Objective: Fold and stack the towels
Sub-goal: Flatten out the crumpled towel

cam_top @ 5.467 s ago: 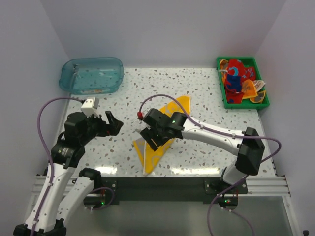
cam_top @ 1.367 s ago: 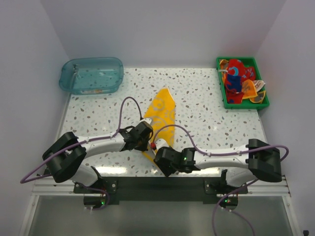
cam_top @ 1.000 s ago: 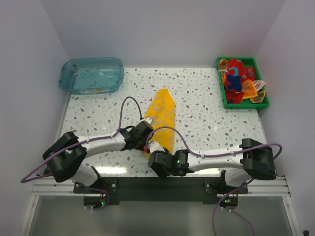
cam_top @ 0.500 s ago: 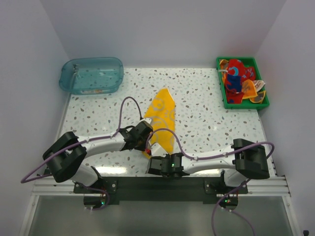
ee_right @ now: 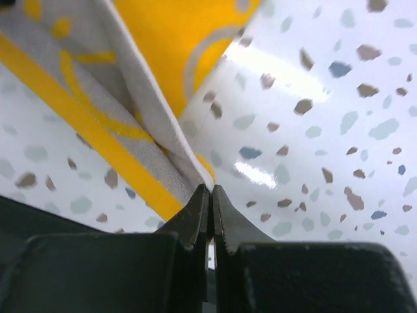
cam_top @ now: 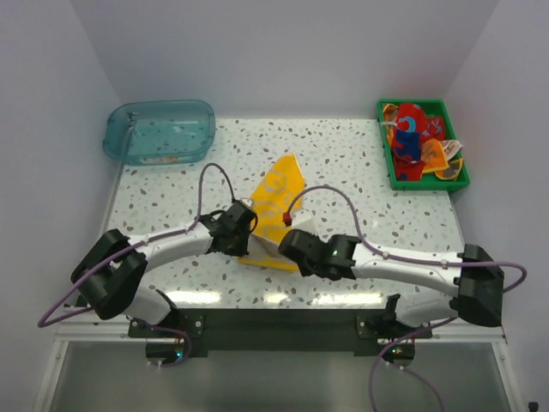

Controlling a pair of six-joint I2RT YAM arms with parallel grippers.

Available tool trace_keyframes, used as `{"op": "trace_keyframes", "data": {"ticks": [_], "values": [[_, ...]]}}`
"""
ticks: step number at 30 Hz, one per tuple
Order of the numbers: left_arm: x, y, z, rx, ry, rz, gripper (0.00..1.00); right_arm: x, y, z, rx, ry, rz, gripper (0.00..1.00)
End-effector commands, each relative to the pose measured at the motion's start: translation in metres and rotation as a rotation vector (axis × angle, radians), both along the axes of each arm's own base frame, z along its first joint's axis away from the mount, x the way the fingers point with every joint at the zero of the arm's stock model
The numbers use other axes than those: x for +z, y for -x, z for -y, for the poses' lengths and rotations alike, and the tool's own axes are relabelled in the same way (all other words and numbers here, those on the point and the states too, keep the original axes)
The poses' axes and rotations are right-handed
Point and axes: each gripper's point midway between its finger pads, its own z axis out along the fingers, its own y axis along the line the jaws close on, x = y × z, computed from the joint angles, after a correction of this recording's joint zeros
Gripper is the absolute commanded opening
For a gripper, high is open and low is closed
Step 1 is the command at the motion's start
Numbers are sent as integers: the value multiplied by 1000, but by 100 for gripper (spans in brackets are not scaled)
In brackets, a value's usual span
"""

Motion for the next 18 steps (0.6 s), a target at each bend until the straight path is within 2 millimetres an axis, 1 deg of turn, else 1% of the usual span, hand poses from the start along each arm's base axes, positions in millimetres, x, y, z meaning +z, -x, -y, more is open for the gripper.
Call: {"op": "trace_keyframes", "data": {"ticks": [1, 2, 3, 4, 5, 6, 7, 8, 9, 10, 11, 12, 13, 14, 15, 16, 17, 18], "values": [[37, -28, -14, 39, 20, 56, 0, 50, -43, -10, -99, -239, 28, 0], [53, -40, -10, 32, 44, 86, 0, 60, -49, -17, -94, -307, 3, 0], [63, -52, -15, 54, 55, 106, 0, 72, -74, -11, -149, -361, 26, 0], [72, -58, -15, 55, 63, 110, 0, 76, -84, -11, -165, -384, 16, 0], [96, -75, -9, 46, 93, 159, 0, 97, -103, -11, -185, -446, 17, 0], [107, -86, -16, 68, 97, 167, 0, 107, -113, -11, -194, -475, 15, 0], [119, -96, -17, 76, 109, 183, 0, 116, -122, -13, -204, -497, 15, 0], [155, -116, -11, 70, 154, 251, 0, 141, -145, -10, -235, -547, 46, 0], [173, -130, -19, 96, 170, 282, 0, 153, -151, -13, -235, -586, 33, 0], [187, -138, -21, 102, 188, 295, 0, 165, -161, -12, -247, -609, 43, 0], [230, -159, -27, 122, 229, 382, 0, 192, -178, -9, -265, -646, 78, 0], [244, -166, -30, 128, 238, 394, 0, 207, -185, -9, -264, -662, 96, 0], [263, -173, -32, 132, 257, 424, 0, 222, -192, -7, -266, -677, 120, 0], [308, -181, -29, 122, 306, 508, 0, 253, -206, -7, -254, -706, 175, 0], [326, -186, -32, 126, 325, 539, 0, 264, -209, -5, -252, -711, 187, 0], [336, -190, -30, 115, 342, 541, 0, 276, -212, -6, -243, -720, 204, 0], [375, -191, -29, 108, 386, 616, 0, 310, -216, -3, -221, -754, 269, 0], [392, -191, -28, 102, 411, 647, 0, 314, -220, -4, -218, -748, 272, 0]]}}
